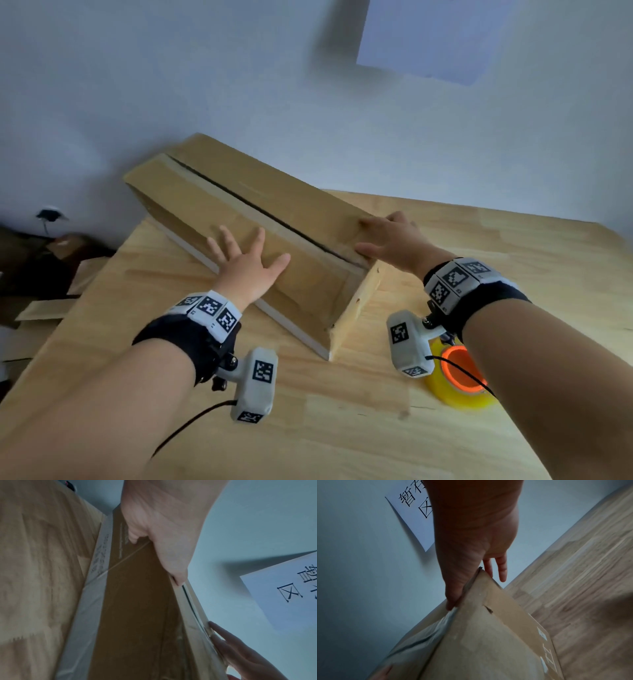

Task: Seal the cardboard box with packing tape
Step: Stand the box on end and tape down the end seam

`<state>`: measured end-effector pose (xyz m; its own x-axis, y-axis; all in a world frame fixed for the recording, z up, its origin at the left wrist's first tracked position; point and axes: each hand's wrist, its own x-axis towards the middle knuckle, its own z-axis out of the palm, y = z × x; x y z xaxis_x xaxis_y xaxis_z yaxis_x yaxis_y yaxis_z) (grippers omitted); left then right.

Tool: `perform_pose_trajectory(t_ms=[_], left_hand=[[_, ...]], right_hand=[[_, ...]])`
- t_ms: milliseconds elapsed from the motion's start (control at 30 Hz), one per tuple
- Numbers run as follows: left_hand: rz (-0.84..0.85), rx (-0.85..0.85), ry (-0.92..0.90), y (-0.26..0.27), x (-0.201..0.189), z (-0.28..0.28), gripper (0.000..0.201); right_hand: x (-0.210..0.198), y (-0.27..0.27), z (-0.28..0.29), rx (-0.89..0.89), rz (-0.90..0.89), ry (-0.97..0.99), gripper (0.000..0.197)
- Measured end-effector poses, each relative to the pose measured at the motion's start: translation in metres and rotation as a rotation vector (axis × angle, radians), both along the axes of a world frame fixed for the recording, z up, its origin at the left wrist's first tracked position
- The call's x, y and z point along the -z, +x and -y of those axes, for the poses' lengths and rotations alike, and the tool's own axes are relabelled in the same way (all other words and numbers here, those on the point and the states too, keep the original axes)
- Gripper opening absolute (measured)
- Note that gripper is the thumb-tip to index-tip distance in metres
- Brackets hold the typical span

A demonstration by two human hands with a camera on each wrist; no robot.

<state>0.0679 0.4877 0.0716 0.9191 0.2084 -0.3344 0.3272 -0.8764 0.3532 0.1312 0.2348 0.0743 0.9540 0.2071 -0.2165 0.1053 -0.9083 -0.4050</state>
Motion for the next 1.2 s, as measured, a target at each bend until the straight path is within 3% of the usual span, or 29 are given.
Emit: perform_pose_trajectory(t_ms=[300,600,700,967,1200], left_hand=[[0.066,-0.053,-0.154,-0.045,0.000,0.009,0.072],[-0.132,-0.007,-0.017,-0.107,-0.016,-0.025,0.092],[-0.106,-0.028,-0.019,-0.118,-0.009,-0.025,0.094],[0.053,0.025,-0.089,-0.089,0.001,-0.029,0.090],[0.037,0.014,-0.020,-0.081,-0.002,-0.026,0.091]], right_hand=[[-0.002,-0.071,0.008,-0.032,0.000,-0.164,0.076],[0.009,-0.132,-0.079,0.072,0.078,-0.138,0.075],[0.013,-0.141,-0.091,0.077,0.130,-0.157,0.069],[0.031,-0.144,-0.065,0.161,0.217,0.174,0.055],[0.036,-0.132,-0.058,0.088,0.155,0.227,0.053]])
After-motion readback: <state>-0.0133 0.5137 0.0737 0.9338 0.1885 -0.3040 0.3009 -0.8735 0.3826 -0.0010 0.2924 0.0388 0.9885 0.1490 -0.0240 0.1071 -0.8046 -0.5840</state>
